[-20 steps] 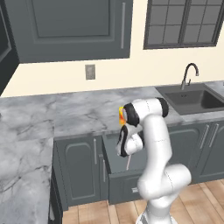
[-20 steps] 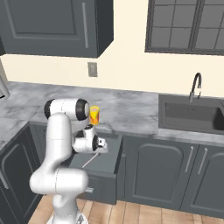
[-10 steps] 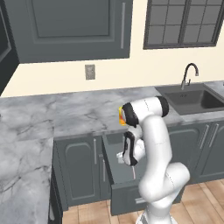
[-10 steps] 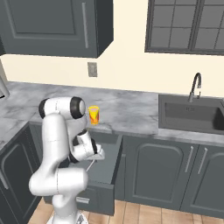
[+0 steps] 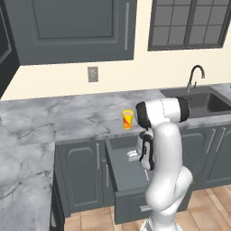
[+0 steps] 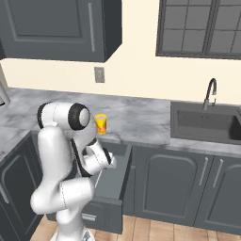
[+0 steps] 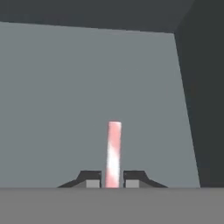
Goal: Pick up the straw from the left drawer and put it inside the smoothie cup.
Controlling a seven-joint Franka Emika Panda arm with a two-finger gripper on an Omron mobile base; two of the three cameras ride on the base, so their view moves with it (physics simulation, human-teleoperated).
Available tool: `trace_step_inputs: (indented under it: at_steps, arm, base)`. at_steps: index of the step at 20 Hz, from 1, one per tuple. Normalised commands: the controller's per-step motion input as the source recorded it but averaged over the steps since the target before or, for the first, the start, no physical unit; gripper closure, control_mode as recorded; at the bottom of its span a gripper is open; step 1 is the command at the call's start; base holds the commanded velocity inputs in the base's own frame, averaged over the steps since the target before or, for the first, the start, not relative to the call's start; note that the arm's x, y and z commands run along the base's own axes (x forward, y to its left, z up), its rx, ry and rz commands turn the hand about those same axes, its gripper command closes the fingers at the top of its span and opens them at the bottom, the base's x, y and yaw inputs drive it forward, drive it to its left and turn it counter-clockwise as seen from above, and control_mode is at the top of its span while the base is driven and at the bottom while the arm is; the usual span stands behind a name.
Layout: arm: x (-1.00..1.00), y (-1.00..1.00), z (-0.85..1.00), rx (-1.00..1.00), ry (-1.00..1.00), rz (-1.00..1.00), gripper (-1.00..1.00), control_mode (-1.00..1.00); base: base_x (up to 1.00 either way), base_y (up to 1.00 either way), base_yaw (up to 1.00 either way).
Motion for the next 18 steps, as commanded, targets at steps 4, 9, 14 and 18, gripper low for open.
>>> trace_step_inputs:
  at_steps: [4,9,14,18]
  arm:
    - [-0.31,-0.01,0.95,0.06,-0.36,0.0,1.0,-1.0]
    - [-0.08,0.0,0.96,0.01,-0.29,0.0,1.0,-1.0]
    - [0.0,0.0,0.95,0.0,-0.29,0.0,1.0,-1.0]
    - [0.0,0.01,0.9,0.0,-0.29,0.0,1.0,-1.0]
  base:
    - [0.0,0.0,0.0]
    - [0.0,0.0,0.0]
    - [0.0,0.0,0.0]
    - [0.0,0.0,0.0]
